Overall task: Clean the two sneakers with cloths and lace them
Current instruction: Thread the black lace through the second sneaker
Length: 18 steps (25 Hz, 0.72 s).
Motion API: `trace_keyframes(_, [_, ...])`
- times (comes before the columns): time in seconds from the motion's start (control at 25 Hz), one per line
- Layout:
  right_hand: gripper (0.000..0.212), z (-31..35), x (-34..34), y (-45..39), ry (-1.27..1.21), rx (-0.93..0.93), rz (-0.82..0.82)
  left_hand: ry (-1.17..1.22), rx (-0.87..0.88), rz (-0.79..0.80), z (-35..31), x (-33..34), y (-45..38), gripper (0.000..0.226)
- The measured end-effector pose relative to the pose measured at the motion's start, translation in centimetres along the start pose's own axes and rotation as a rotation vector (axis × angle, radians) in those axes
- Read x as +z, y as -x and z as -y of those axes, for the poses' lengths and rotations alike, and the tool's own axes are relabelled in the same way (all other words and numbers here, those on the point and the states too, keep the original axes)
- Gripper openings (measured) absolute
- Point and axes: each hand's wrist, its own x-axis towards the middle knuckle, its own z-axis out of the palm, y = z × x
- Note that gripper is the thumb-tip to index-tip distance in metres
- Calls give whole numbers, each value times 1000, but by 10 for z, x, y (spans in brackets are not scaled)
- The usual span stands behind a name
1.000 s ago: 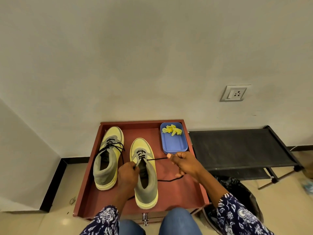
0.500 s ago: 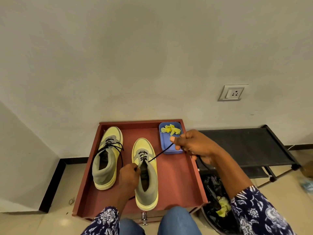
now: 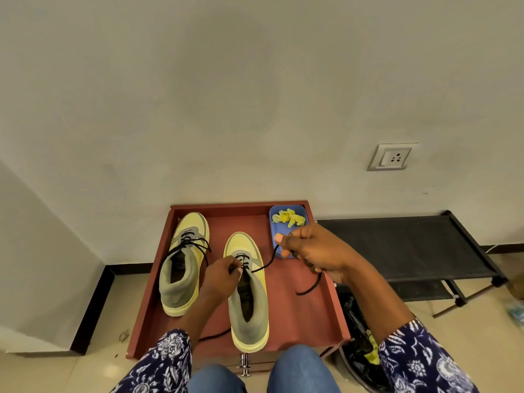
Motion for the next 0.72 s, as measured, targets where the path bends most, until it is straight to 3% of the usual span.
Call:
trace_keyframes(0.44, [37,-8,15,1,-54,32,51,-121,89,206,3,-17,-10,30])
trace_keyframes(0.72, [37,-6,19,3,-63,14,50,-53,75,116,-3,-19,-7,31])
